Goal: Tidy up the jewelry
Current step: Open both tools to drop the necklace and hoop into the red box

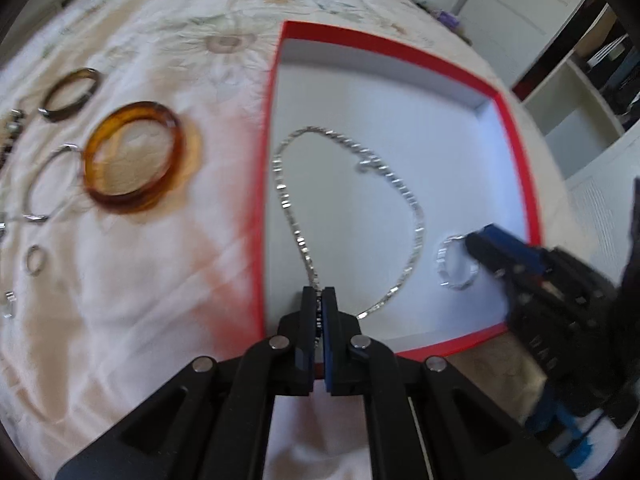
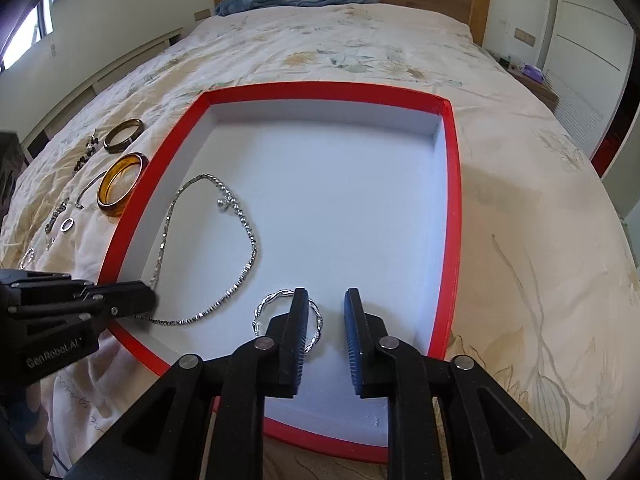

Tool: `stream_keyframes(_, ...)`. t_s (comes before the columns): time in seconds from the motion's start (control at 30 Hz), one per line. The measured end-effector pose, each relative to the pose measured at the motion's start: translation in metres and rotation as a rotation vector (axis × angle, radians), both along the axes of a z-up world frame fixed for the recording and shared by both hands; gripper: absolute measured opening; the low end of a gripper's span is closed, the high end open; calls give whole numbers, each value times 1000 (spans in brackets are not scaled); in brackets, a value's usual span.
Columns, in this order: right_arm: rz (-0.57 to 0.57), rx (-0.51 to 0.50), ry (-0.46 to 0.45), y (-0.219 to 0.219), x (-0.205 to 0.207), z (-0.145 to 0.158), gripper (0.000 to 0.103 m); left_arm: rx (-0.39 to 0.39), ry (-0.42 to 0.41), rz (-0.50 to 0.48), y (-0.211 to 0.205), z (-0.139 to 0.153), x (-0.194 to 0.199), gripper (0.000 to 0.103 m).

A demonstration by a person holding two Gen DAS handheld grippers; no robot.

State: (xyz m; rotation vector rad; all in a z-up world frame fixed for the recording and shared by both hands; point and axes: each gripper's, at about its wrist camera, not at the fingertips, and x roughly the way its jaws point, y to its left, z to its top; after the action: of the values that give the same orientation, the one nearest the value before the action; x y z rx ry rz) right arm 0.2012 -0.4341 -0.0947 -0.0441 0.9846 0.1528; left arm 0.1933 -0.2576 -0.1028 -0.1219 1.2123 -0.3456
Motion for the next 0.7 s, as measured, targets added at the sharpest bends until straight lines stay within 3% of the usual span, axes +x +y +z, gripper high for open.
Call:
stream_keyframes(0.03, -3, 2, 1, -1, -1, 2, 37, -13, 2, -9, 0, 1, 1, 4)
stream_keyframes(0.07, -9, 4, -4, -2, -3, 6, 40, -24, 1, -19, -1, 2, 2, 5)
stream_keyframes(0.17, -39, 11, -21, -8, -12, 17, 41, -94, 20, -76, -8, 5, 3, 9)
stream_keyframes(0.2, -48, 8, -25, -9, -16, 20, 42, -105, 28, -94, -11, 5, 3, 16)
stream_keyframes(0.4, -105, -24, -54, -26, -46, 52, 45, -158, 3, -156, -14, 27, 0, 38)
stream_keyframes(0.7, -126, -32, -95, -12, -91, 93, 46, -158, -33, -209, -1, 66, -9, 40)
